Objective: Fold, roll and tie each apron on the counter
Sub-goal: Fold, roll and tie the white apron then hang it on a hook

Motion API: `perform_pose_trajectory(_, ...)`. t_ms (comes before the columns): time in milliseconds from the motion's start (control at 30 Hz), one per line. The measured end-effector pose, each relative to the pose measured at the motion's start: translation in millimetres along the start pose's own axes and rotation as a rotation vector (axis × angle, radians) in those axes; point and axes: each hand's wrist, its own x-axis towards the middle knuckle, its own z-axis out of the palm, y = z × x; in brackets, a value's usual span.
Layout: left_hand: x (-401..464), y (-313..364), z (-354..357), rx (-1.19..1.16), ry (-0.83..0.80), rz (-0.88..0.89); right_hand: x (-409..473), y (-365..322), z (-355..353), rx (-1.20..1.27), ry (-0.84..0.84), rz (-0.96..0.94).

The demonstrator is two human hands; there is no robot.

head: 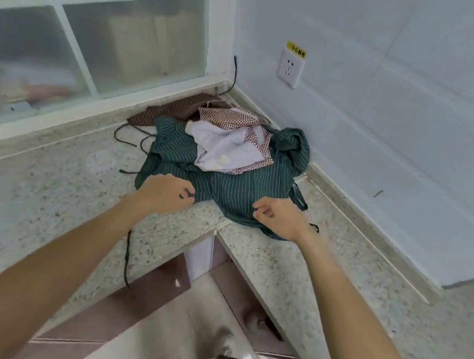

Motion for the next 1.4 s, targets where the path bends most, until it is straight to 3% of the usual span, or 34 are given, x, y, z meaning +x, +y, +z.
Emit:
perform_pose_trajectory(200, 19, -12, 43, -0.371, 0.191, -0.198, 50, 30, 32, 0.017, 0.174, -0.018)
perform_pose_trajectory(367, 75, -19, 66, -0.473, 0.299, -0.222, 119, 35, 36, -0.019, 0.244, -0.052)
perform_pose_trajectory(533, 152, -36, 68, -0.527, 0.275, -0.205, 200, 36, 25, -0.231, 0.09, 0.007)
perform_pose_trajectory(667, 217, -48, 65, -0.217, 0.292, -0.032, 271, 36, 17, -0.541, 0.144, -0.011)
perform_pose_trajectory(800, 285, -58, 51, -0.008, 0.176, 0.062, 323, 44, 7, -0.593, 0.115, 0.018)
perform_pose_trajectory(933, 316, -65, 48, -0.046, 0.025, 0.099, 336, 51, 7, -0.44, 0.019, 0.019)
perform_pose_trajectory(1067, 295, -57, 54, -0.132, 0.04, 0.224, 313, 53, 23, -0.317, 0.099, -0.002)
perform_pose_trajectory(1167, 270, -52, 67, -0.063, 0.004, 0.259, 288, 57, 38, -0.183, -0.012, 0.05)
perform_pose_trajectory(1267, 261, -50, 79, 0.041, -0.03, 0.242, 272, 64, 48, -0.236, -0.078, 0.08)
perform_pose_trajectory(1400, 273, -46, 85, 0.03, 0.048, 0.184, 272, 64, 48, -0.319, 0.063, 0.101)
